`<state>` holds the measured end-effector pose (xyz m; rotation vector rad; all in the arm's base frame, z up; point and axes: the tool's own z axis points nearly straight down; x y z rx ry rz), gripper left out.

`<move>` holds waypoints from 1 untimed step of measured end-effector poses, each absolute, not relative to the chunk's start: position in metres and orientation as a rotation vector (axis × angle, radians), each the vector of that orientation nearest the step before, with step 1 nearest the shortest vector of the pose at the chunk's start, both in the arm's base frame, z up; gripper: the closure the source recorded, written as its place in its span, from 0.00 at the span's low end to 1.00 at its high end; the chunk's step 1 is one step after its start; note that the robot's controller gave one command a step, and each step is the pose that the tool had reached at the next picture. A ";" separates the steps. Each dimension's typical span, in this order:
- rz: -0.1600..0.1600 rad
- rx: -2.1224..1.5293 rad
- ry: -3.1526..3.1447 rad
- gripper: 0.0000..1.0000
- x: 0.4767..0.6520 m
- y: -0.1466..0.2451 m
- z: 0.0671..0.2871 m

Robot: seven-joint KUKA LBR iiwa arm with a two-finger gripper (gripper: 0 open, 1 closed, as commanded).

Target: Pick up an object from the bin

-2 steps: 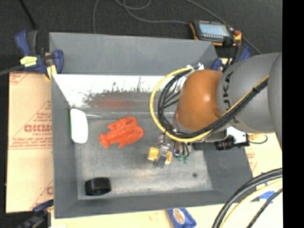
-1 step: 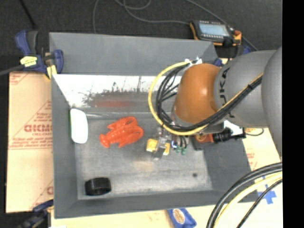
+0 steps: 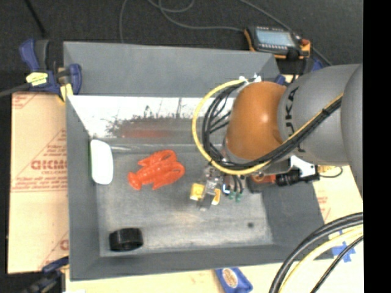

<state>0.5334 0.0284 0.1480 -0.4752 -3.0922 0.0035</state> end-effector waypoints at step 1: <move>-0.002 -0.249 -3.148 1.00 0.548 0.034 0.142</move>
Offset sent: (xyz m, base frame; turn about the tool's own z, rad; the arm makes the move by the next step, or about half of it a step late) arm -0.0203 -0.0040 -0.0780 -0.1683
